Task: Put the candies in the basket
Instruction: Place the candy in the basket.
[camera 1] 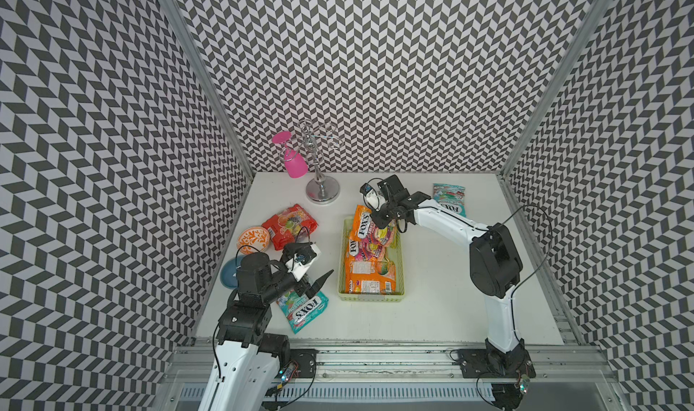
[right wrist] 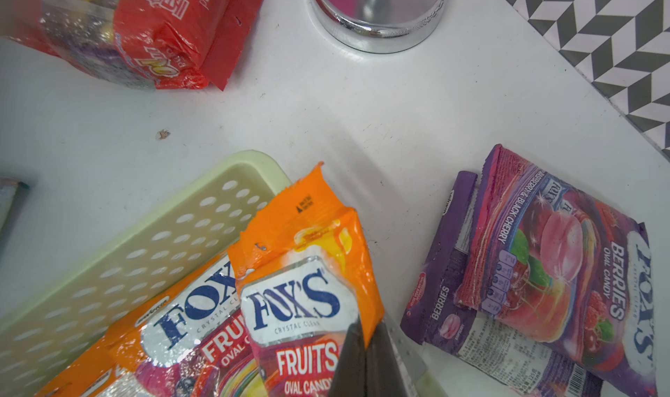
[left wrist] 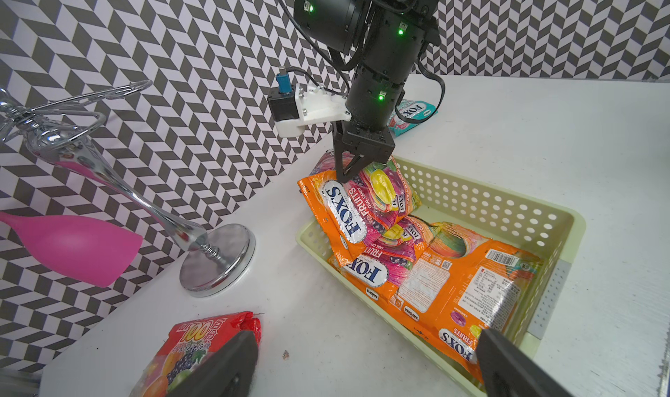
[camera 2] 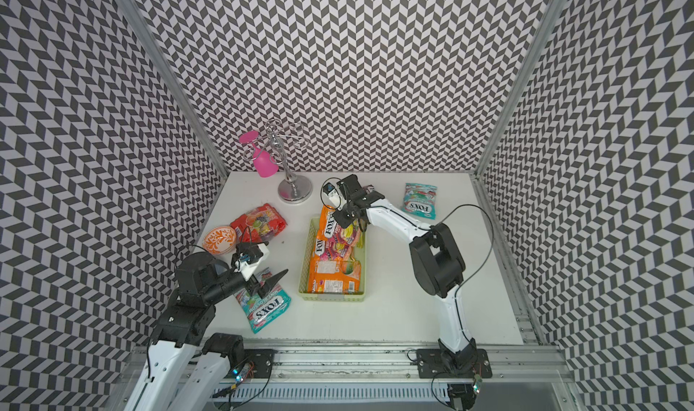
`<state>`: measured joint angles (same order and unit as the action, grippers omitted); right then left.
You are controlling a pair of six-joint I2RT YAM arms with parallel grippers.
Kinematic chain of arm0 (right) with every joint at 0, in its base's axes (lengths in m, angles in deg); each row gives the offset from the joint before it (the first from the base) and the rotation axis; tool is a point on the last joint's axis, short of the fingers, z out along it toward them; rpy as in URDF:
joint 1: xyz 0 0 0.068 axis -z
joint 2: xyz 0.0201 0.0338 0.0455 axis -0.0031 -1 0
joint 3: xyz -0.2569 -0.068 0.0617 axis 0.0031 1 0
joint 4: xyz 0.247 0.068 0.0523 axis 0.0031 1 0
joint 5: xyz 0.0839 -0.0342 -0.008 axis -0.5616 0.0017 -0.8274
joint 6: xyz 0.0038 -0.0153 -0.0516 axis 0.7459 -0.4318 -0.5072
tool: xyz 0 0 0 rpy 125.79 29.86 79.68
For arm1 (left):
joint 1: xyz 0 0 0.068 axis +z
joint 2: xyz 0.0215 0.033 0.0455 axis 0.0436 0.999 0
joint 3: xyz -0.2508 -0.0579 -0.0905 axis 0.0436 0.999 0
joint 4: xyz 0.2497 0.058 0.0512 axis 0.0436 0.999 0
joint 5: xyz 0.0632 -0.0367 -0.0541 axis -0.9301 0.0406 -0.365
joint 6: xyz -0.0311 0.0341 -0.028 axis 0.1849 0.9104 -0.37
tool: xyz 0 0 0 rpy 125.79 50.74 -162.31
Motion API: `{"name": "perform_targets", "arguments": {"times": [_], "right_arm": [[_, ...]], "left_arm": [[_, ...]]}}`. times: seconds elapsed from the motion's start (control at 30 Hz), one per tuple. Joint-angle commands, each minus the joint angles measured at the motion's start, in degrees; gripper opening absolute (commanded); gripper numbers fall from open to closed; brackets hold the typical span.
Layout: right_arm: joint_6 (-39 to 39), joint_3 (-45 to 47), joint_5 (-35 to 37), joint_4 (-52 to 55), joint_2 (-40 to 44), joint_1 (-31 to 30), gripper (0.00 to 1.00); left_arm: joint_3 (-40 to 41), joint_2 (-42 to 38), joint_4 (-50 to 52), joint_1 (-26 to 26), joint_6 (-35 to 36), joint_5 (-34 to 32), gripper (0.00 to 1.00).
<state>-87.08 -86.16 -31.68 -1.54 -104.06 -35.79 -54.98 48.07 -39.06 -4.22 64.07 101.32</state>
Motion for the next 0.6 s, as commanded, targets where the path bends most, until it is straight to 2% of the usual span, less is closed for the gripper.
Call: {"name": "perform_targets", "arguments": {"times": [0.0,0.33,0.57], "right_arm": [[-2.4,1.8,-1.6,-1.2,6.8,-0.6,0.00],[-1.7,8.5,-5.2,-1.8,18.7,-4.2,0.00],[-0.9,9.6,-7.4,-1.4,17.9,-7.2,0.00]], "left_arm": [[0.1,-0.5,-1.0,0.0,-0.4,-0.1,0.99],[0.1,-0.5,-1.0,0.1,-0.5,-0.1,0.99],[0.2,-0.4,-1.0,0.1,-0.6,-0.1,0.99]]}}
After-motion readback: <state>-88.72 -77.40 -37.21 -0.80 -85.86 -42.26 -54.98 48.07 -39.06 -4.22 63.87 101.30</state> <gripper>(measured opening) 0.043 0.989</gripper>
